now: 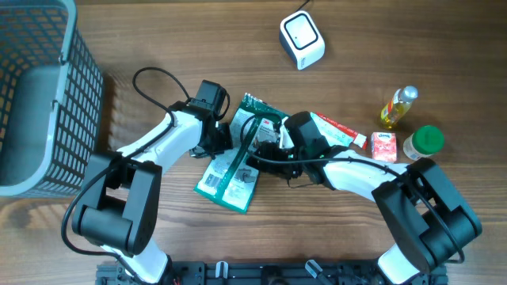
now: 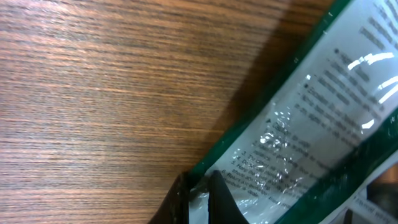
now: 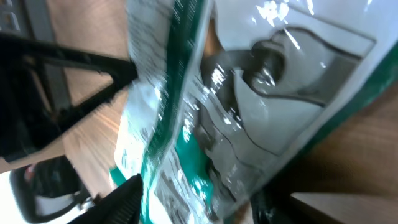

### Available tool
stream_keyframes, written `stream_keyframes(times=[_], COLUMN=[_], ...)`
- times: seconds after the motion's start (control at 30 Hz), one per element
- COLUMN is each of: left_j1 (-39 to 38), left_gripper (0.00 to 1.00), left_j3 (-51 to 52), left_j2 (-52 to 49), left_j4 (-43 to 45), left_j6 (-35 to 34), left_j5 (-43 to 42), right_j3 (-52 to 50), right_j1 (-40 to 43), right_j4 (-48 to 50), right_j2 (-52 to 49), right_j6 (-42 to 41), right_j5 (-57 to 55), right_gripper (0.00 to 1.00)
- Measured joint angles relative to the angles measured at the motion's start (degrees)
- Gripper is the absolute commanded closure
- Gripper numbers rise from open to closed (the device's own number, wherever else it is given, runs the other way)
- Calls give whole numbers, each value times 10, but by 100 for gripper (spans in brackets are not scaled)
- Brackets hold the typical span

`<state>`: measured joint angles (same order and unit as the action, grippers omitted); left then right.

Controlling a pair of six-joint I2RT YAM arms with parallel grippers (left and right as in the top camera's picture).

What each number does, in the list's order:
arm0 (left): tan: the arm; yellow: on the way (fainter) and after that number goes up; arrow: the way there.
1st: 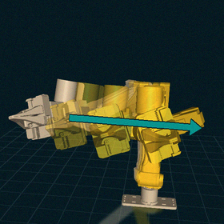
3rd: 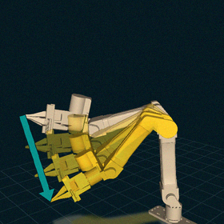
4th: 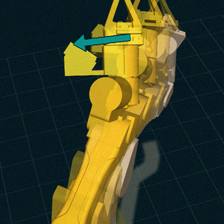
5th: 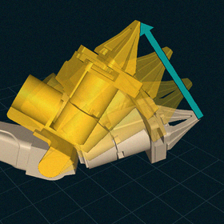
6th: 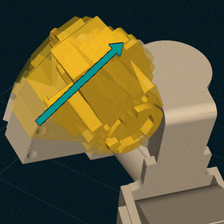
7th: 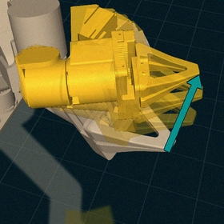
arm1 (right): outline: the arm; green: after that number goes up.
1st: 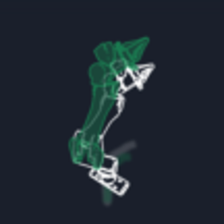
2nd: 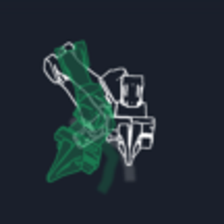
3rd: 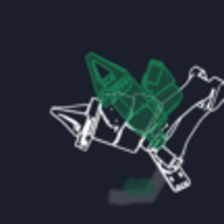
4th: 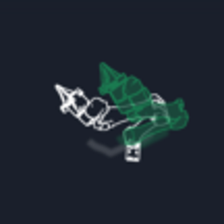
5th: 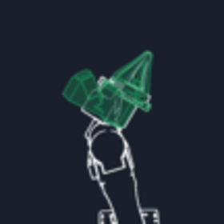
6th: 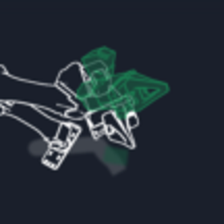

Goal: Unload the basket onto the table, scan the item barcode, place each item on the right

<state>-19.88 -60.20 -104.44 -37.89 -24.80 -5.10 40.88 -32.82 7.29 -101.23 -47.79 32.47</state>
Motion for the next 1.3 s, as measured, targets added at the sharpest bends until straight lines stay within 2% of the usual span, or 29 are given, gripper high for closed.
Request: stream_keyframes(times=[0.33,0.6,0.77,1.03,1.2,1.3], left_j1=[0,0,0,0,0,0], left_gripper=[96,96,96,96,96,96], left_j3=[0,2,2,2,2,2], left_j2=[0,0,0,0,0,0], left_j4=[-41,-26,-25,-24,-24,-24], left_j6=[-2,-2,-2,-2,-2,-2], left_j5=[-19,-23,-23,-24,-24,-24], right_j3=[-5,5,5,7,6,6], right_j1=[0,33,60,56,34,26], right_j4=[77,5,-29,-71,-29,10], right_j2=[0,4,7,10,-7,-26], right_j6=[29,35,54,61,61,55], right_j5=[-60,-31,12,43,51,65], right_gripper=[26,27,31,33,41,43])
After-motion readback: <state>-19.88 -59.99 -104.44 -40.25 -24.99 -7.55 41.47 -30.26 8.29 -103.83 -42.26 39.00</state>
